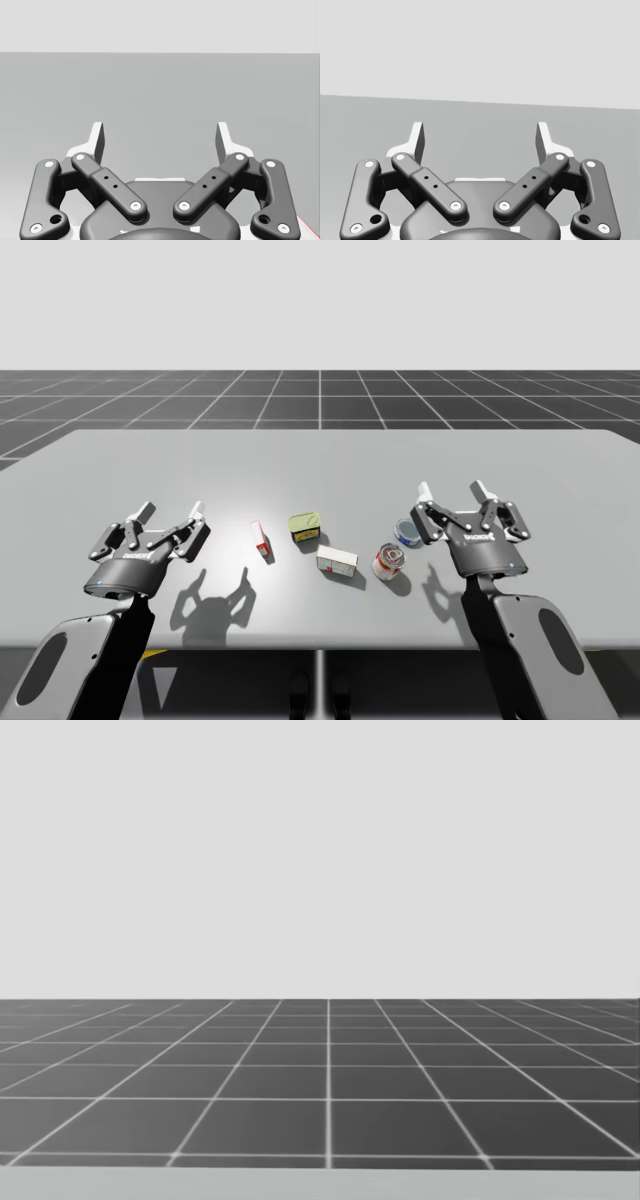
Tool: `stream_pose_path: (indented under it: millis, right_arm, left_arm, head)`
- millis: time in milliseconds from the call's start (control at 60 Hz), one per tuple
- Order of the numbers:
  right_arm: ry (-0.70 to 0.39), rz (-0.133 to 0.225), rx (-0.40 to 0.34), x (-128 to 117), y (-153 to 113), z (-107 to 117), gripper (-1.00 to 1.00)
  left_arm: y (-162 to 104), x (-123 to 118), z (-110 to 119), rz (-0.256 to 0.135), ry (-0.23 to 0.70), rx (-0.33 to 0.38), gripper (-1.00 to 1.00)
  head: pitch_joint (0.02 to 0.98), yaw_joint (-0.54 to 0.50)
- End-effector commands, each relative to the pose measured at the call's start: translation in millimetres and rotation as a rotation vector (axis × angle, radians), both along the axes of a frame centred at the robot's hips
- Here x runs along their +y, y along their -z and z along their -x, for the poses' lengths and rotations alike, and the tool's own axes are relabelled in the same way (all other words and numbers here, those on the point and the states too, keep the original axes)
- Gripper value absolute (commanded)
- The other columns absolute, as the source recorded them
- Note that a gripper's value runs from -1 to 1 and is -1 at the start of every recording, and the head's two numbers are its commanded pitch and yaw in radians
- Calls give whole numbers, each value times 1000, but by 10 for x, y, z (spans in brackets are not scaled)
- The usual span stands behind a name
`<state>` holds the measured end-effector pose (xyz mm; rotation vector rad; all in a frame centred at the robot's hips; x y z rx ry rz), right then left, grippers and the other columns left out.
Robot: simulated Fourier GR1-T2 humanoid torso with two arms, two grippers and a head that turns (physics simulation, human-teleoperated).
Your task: Pick up the tomato soup can and lift it.
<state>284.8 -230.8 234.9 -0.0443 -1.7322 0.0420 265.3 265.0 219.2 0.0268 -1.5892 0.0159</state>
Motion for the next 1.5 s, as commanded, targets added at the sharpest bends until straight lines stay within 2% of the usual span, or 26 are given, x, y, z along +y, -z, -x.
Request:
stream_pose_path:
  millis: [17,83,217,500,717,1200,1383,1500]
  right_arm:
    - [45,-20,-12,9,3,26,-1000]
    - [-14,-32,1,9,-11,27,-1000]
    - [-31,-27,16,-3,-10,10,-1000]
    - [-17,-1,8,-9,-11,-3,-1000]
    - [-20,-5,9,-11,-16,-2,-1000]
    - [-16,-6,8,-20,-16,-20,-1000]
    - [-21,-13,2,-19,-30,-13,-1000]
    - [-29,-12,1,1,-15,-22,-1000]
  left_arm:
    - [0,-3,3,-1,0,0,-1000]
    - [0,-5,3,-1,0,0,-1000]
    - [0,-4,2,-4,-2,-1,-1000]
    - [8,-7,3,-18,-6,5,-1000]
    - [17,-13,4,-25,-3,9,-1000]
    - [35,-60,-8,-41,21,15,-1000]
    - [42,-88,-9,-45,28,17,-1000]
    - [42,-87,-7,-43,27,18,-1000]
  head:
    - [60,19]
    - [73,19]
    - [145,13]
    - [435,-2]
    - [647,-47]
    - [869,-227]
    - [904,-256]
    - [893,-258]
